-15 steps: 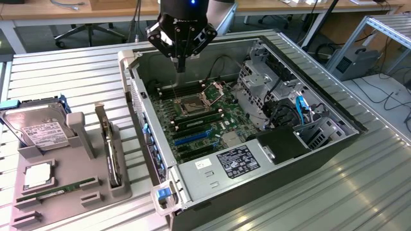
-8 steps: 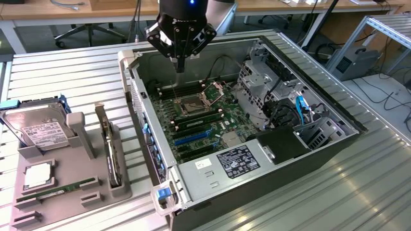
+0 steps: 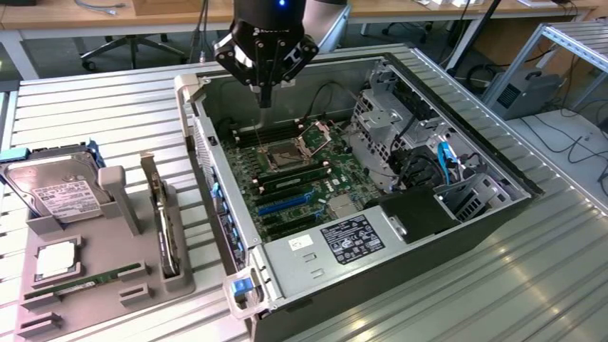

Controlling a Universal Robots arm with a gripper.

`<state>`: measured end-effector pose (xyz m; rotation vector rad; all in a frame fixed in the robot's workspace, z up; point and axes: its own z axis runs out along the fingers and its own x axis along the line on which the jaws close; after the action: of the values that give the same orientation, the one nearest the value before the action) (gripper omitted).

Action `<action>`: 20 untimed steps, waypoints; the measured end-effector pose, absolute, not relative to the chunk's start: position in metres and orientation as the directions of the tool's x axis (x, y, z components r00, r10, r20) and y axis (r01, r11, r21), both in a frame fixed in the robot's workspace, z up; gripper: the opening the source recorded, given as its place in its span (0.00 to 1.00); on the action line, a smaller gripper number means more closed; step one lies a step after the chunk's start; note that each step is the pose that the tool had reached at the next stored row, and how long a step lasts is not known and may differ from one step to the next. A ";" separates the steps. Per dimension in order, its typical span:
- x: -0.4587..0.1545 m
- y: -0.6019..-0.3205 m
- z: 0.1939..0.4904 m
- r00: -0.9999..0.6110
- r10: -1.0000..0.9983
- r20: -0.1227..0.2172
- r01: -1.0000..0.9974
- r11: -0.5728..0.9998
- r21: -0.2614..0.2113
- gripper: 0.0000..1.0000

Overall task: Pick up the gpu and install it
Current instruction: 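Reach for the gpu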

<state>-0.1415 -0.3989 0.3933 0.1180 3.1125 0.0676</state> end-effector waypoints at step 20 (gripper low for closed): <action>-0.150 -0.399 0.393 -0.997 0.076 -0.024 0.075 0.996 0.044 0.11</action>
<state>-0.1503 -0.3989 0.3933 0.1180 3.1125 0.0676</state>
